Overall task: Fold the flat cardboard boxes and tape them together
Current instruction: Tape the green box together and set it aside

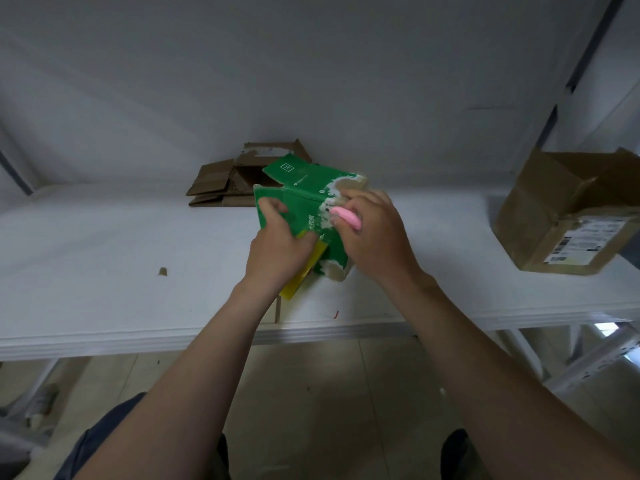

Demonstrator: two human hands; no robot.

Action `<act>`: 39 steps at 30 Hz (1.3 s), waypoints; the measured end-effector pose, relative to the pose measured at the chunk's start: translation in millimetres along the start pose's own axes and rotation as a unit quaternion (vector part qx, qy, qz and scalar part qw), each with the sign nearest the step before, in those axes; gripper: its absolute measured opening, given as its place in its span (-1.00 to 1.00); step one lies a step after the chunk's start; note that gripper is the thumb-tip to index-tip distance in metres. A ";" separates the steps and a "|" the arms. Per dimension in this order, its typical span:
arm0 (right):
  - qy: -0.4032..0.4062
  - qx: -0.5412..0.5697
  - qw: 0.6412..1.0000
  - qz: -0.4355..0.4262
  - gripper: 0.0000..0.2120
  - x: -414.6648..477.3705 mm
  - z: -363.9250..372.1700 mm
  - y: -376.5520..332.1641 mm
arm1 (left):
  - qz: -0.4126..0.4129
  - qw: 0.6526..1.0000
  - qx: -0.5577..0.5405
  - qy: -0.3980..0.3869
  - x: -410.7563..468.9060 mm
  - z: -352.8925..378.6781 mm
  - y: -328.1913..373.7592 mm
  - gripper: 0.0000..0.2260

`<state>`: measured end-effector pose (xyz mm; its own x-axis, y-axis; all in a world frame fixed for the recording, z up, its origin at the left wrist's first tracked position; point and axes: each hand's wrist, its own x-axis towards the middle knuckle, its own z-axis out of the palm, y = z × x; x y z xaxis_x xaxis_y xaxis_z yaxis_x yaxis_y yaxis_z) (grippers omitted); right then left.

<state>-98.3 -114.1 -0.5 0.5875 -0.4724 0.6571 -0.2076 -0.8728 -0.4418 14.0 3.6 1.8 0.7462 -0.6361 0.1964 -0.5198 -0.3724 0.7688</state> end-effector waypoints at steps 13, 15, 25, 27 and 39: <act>-0.004 0.030 0.999 0.044 -0.82 -2.8 -5.6 -7.3 | -0.033 0.998 -0.035 -0.048 6.9 -3.1 8.3 -0.72; 0.005 0.016 0.999 0.029 -0.83 -2.9 -4.7 -8.7 | -0.013 0.999 0.030 -0.021 7.2 -3.1 6.6 -0.73; 0.002 -0.085 0.996 0.006 -0.71 -0.9 1.4 -11.3 | 0.032 0.994 0.109 0.002 3.5 -4.4 8.5 -0.72; 0.007 -0.097 0.995 0.003 -0.72 0.3 2.5 -13.9 | 0.034 0.993 0.109 0.003 3.2 -4.9 8.8 -0.72; -0.053 -0.090 0.993 -0.059 -0.80 1.5 -7.9 -5.1 | 0.023 0.995 0.097 -0.011 5.5 -4.9 5.6 -0.74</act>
<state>-102.5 -111.4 7.6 0.6931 -0.3582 0.6256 -0.2638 -0.9337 -0.2423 17.2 1.4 10.2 0.7116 -0.6691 0.2145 -0.6255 -0.4642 0.6271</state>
